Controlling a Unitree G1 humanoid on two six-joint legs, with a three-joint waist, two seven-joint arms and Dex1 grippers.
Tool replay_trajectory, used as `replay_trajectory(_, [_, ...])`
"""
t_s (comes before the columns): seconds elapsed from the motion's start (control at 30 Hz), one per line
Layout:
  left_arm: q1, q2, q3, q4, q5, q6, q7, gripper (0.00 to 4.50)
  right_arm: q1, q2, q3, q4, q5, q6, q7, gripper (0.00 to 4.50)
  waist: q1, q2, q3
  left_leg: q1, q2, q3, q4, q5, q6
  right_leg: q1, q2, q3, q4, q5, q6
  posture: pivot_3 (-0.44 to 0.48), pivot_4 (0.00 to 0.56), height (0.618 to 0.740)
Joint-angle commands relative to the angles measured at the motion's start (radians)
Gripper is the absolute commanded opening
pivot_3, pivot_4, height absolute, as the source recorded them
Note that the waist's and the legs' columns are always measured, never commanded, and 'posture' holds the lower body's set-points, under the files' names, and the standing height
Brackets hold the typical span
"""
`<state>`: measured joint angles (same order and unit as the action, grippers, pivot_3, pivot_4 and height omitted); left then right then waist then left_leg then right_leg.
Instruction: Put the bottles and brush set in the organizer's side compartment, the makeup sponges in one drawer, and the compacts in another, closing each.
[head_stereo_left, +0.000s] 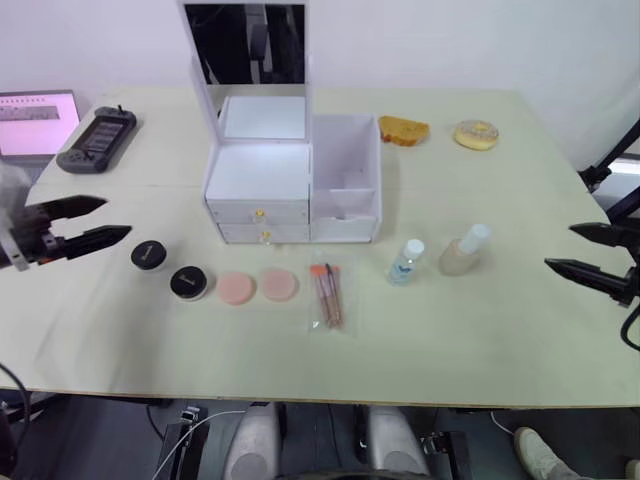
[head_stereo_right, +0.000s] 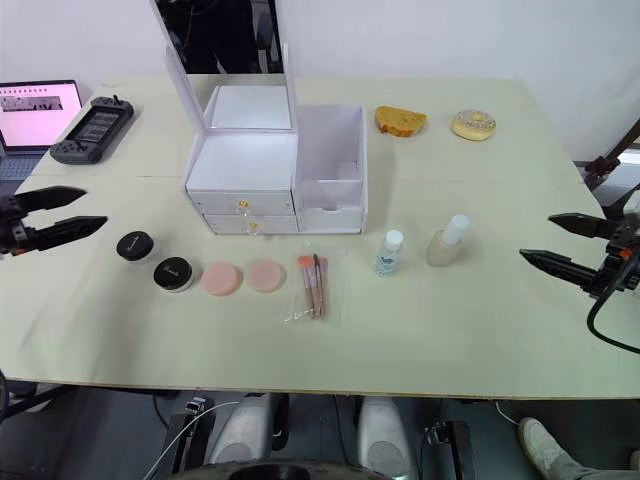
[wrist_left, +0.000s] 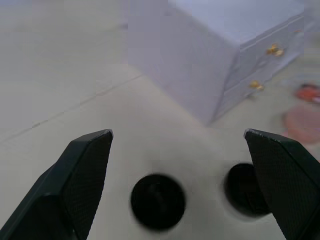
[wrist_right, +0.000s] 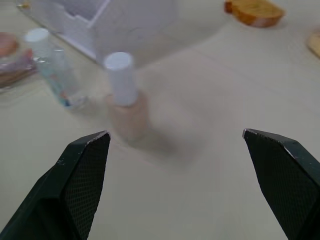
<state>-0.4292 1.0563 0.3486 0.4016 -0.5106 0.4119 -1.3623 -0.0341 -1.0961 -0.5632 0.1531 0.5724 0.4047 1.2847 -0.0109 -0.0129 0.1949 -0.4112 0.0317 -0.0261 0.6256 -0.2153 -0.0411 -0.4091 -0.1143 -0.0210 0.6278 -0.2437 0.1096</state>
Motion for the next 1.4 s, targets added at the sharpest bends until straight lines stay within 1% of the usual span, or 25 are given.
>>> replay_trajectory(0.03, [-0.043, 0.006, -0.050, -0.211, -0.109, 0.177, -0.025, 4.44, 0.041, -0.005, -0.082, -0.144, 0.048, 0.064, -0.015, 4.50, 0.000, 0.000, 0.000, 0.000, 0.000, 0.000, 0.000, 0.000, 0.000, 0.000, 0.000, 0.000, 0.000, 0.000, 0.000, 0.000, 0.150, 0.740])
replay_trajectory(0.13, [-0.104, -0.027, -0.140, -0.401, -0.178, 0.307, 0.000, 4.44, 0.087, 0.027, -0.126, -0.274, 0.060, 0.092, -0.065, 4.50, 0.000, 0.000, 0.000, 0.000, 0.000, 0.000, 0.001, 0.000, 0.000, 0.000, 0.000, 0.000, 0.001, 0.000, 0.000, 0.000, 0.150, 0.740])
replay_trajectory(0.23, [-0.210, -0.106, -0.235, -0.518, -0.208, 0.378, 0.049, 4.44, 0.157, 0.075, -0.182, -0.430, 0.088, 0.153, -0.125, 4.50, 0.006, -0.001, 0.001, 0.000, 0.000, -0.001, 0.003, 0.000, 0.000, 0.002, 0.000, 0.000, 0.001, -0.002, 0.003, 0.000, 0.150, 0.740])
replay_trajectory(0.27, [-0.236, -0.130, -0.254, -0.531, -0.208, 0.384, 0.058, 4.44, 0.176, 0.088, -0.196, -0.472, 0.095, 0.176, -0.148, 4.50, 0.006, -0.002, 0.001, 0.000, 0.000, -0.001, 0.004, 0.000, 0.000, 0.002, 0.001, 0.000, 0.001, -0.002, 0.003, 0.000, 0.150, 0.740])
replay_trajectory(0.33, [-0.311, -0.225, -0.303, -0.537, -0.196, 0.371, 0.111, 4.44, 0.221, 0.126, -0.233, -0.586, 0.123, 0.236, -0.211, 4.50, 0.008, -0.002, 0.001, 0.000, 0.000, -0.001, 0.005, 0.000, 0.000, 0.003, 0.001, 0.001, 0.001, -0.002, 0.003, 0.000, 0.150, 0.740])
replay_trajectory(0.37, [-0.334, -0.255, -0.317, -0.537, -0.192, 0.369, 0.127, 4.44, 0.233, 0.138, -0.246, -0.622, 0.136, 0.259, -0.235, 4.50, 0.012, -0.003, 0.001, 0.000, -0.001, -0.002, 0.005, 0.000, 0.000, 0.003, 0.001, 0.001, 0.001, -0.002, 0.003, 0.000, 0.150, 0.740])
replay_trajectory(0.43, [-0.362, -0.293, -0.340, -0.541, -0.188, 0.365, 0.132, 4.44, 0.249, 0.156, -0.268, -0.678, 0.166, 0.307, -0.282, 4.50, 0.007, -0.003, 0.002, 0.000, 0.000, -0.002, 0.005, 0.000, 0.000, 0.003, 0.001, 0.001, 0.001, -0.002, 0.003, 0.000, 0.150, 0.740])
replay_trajectory(0.53, [-0.401, -0.357, -0.380, -0.548, -0.194, 0.378, 0.158, 4.44, 0.280, 0.201, -0.272, -0.774, 0.129, 0.372, -0.433, 4.50, 0.003, -0.005, 0.003, 0.000, 0.000, -0.002, 0.005, 0.000, 0.000, 0.003, 0.002, 0.001, 0.001, -0.001, 0.001, 0.000, 0.150, 0.740])
replay_trajectory(0.57, [-0.406, -0.366, -0.394, -0.556, -0.190, 0.381, 0.161, 4.44, 0.270, 0.212, -0.263, -0.783, 0.152, 0.404, -0.471, 4.50, 0.002, -0.005, 0.003, 0.000, 0.000, -0.002, 0.005, 0.000, 0.000, 0.003, 0.002, 0.001, 0.001, 0.000, 0.001, 0.000, 0.150, 0.740])
replay_trajectory(0.7, [-0.414, -0.394, -0.409, -0.584, -0.196, 0.414, 0.204, 4.44, 0.217, 0.246, -0.197, -0.793, 0.188, 0.451, -0.569, 4.50, -0.001, -0.005, 0.003, 0.000, -0.001, -0.002, 0.005, 0.000, 0.000, 0.003, 0.002, 0.002, 0.000, 0.000, 0.000, 0.000, 0.150, 0.740])
replay_trajectory(0.8, [-0.408, -0.385, -0.411, -0.622, -0.199, 0.442, 0.222, 4.44, 0.169, 0.258, -0.141, -0.775, 0.193, 0.463, -0.615, 4.50, -0.001, -0.005, 0.003, 0.000, 0.000, -0.003, 0.005, 0.000, 0.000, 0.003, 0.002, 0.002, 0.001, 0.000, 0.000, 0.000, 0.150, 0.740])
replay_trajectory(0.93, [-0.381, -0.317, -0.357, -0.688, -0.232, 0.518, 0.256, 4.44, 0.060, 0.270, -0.008, -0.690, 0.145, 0.444, -0.669, 4.50, -0.004, -0.006, 0.003, 0.000, 0.000, -0.003, 0.005, 0.000, 0.000, 0.002, 0.002, 0.002, 0.000, 0.000, 0.000, 0.000, 0.150, 0.740])
replay_trajectory(1.03, [-0.317, -0.266, -0.298, -0.722, -0.258, 0.503, 0.238, 4.44, 0.014, 0.267, 0.048, -0.634, 0.115, 0.422, -0.670, 4.50, -0.001, -0.006, 0.003, 0.000, 0.000, -0.003, 0.003, 0.000, 0.001, 0.002, 0.002, 0.002, 0.000, 0.000, 0.000, 0.000, 0.150, 0.740])
replay_trajectory(1.1, [-0.252, -0.215, -0.279, -0.746, -0.239, 0.461, 0.210, 4.44, -0.003, 0.262, 0.087, -0.605, 0.097, 0.405, -0.655, 4.50, -0.001, -0.005, 0.003, -0.001, 0.000, -0.003, 0.003, 0.000, 0.001, 0.001, 0.002, 0.002, 0.000, -0.001, 0.000, 0.000, 0.150, 0.740])
replay_trajectory(1.13, [-0.229, -0.205, -0.262, -0.750, -0.244, 0.456, 0.216, 4.44, -0.013, 0.264, 0.105, -0.589, 0.086, 0.394, -0.653, 4.50, -0.001, -0.005, 0.003, -0.001, 0.000, -0.003, 0.003, 0.000, 0.001, 0.001, 0.002, 0.002, 0.000, -0.001, 0.000, 0.000, 0.150, 0.740])
replay_trajectory(1.23, [-0.196, -0.214, -0.227, -0.756, -0.262, 0.439, 0.251, 4.44, -0.038, 0.268, 0.131, -0.555, 0.066, 0.370, -0.653, 4.50, 0.004, -0.006, 0.004, -0.002, -0.001, -0.003, 0.004, 0.000, 0.001, 0.001, 0.002, 0.002, 0.000, -0.001, 0.000, 0.000, 0.150, 0.740])
replay_trajectory(1.4, [-0.155, -0.297, -0.182, -0.780, -0.284, 0.379, 0.320, 4.44, -0.072, 0.278, 0.170, -0.491, 0.037, 0.336, -0.648, 4.50, 0.004, -0.006, 0.004, -0.003, -0.001, -0.003, 0.006, 0.000, 0.001, 0.002, 0.002, 0.003, -0.002, 0.000, 0.000, 0.000, 0.150, 0.740])
